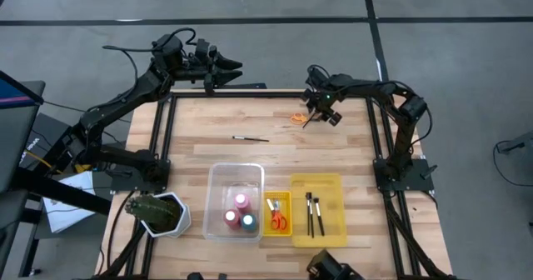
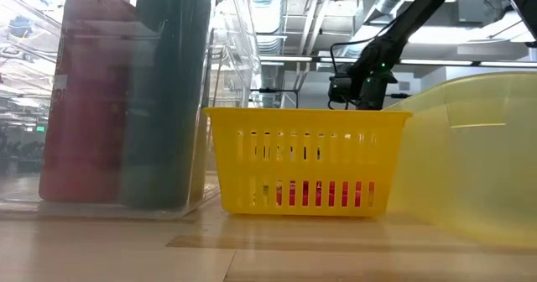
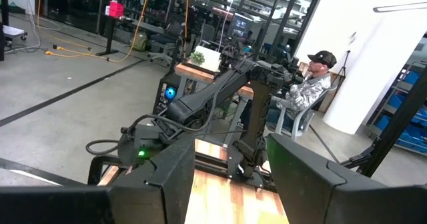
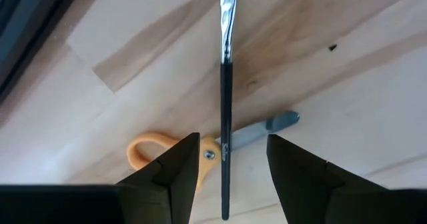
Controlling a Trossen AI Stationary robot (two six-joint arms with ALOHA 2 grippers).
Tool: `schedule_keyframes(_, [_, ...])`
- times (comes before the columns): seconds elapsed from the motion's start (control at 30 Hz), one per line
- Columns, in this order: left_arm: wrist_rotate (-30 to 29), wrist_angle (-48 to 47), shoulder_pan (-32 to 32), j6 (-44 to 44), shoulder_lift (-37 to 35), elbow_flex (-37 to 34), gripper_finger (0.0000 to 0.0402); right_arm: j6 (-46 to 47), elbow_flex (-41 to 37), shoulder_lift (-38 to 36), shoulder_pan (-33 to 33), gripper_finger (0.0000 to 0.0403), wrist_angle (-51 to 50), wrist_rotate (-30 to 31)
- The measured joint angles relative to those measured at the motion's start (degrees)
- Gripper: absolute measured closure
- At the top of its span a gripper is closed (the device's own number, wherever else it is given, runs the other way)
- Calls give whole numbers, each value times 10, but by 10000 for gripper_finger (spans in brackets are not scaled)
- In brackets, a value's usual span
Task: Pick & Place Paint Supplies
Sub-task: Put the black paint brush into the right yellow bin
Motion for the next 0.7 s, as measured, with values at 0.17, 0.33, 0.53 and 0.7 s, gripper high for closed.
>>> schedule_keyframes(0.17, [0, 0, 0, 0, 0, 0, 220, 0, 0, 0, 12, 232, 0, 0])
schedule_keyframes(0.33, [0, 0, 0, 0, 0, 0, 220, 6, 0, 0, 23, 232, -9, 1])
schedule_keyframes(0.53, [5, 0, 0, 0, 0, 0, 220, 11, 2, 31, 35, 232, 10, -34])
schedule_keyframes(0.7, [11, 0, 0, -12, -2, 0, 220, 26, 1, 32, 48, 232, 27, -24])
